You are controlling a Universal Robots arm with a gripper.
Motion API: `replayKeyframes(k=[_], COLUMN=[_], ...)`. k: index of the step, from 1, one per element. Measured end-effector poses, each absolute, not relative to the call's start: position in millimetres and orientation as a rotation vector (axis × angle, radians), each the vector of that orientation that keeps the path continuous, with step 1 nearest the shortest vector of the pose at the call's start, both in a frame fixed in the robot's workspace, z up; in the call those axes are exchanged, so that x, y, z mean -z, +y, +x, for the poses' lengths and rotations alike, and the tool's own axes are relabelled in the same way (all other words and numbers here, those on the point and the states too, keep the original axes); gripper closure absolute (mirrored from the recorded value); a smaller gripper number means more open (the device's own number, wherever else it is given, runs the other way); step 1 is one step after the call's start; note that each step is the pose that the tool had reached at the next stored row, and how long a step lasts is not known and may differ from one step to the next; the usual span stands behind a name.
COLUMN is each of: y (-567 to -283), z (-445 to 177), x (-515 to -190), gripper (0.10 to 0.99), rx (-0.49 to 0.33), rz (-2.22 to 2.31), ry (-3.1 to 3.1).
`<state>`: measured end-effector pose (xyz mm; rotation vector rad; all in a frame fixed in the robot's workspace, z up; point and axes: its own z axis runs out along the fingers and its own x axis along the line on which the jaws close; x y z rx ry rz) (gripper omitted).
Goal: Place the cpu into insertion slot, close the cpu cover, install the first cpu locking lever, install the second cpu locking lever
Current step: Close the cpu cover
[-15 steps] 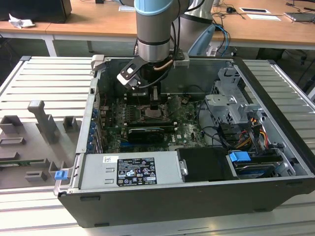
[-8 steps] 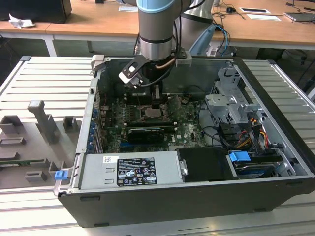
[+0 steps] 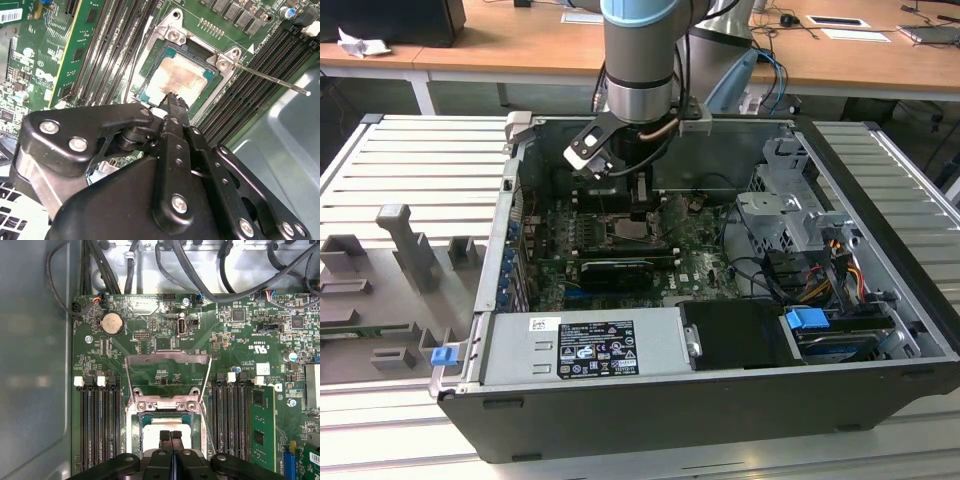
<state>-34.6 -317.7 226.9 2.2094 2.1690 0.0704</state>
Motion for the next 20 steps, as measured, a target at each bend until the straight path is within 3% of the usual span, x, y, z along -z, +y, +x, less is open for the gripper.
replayKeyframes(k=[20], y=[-318], z=[-29], x=[-264], gripper=[0.980], rx=[-0.070], rz=[2.209], ry=[2.169])
